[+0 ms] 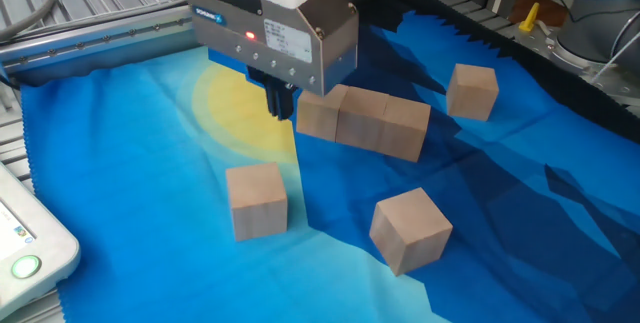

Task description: Stack the blocks into a pyramid shape

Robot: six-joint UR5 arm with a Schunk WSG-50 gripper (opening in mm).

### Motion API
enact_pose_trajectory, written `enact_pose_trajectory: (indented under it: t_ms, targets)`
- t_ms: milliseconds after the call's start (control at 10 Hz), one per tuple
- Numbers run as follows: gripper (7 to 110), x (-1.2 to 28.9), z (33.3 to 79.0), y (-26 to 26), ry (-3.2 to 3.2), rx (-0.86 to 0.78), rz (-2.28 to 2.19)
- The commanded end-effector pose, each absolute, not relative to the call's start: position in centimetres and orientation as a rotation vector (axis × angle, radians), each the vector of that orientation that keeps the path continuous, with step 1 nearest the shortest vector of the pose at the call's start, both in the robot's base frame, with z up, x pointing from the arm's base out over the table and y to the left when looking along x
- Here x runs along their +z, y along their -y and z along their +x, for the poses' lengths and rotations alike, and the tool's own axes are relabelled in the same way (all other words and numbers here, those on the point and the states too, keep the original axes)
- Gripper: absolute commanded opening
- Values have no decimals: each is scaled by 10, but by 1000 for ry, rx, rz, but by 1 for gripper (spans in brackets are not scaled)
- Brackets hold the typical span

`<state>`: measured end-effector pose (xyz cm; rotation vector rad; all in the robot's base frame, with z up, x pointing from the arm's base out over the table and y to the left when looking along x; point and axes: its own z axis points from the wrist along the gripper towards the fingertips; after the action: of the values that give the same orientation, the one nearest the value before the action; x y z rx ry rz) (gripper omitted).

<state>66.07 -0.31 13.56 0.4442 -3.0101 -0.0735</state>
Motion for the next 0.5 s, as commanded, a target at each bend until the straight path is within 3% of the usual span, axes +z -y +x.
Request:
enact_pose_trajectory:
  t_ms: [0, 400]
  targets:
    - [7, 142, 687, -22, 3038, -71, 398]
    - [7, 138, 709, -58, 3060, -137, 363]
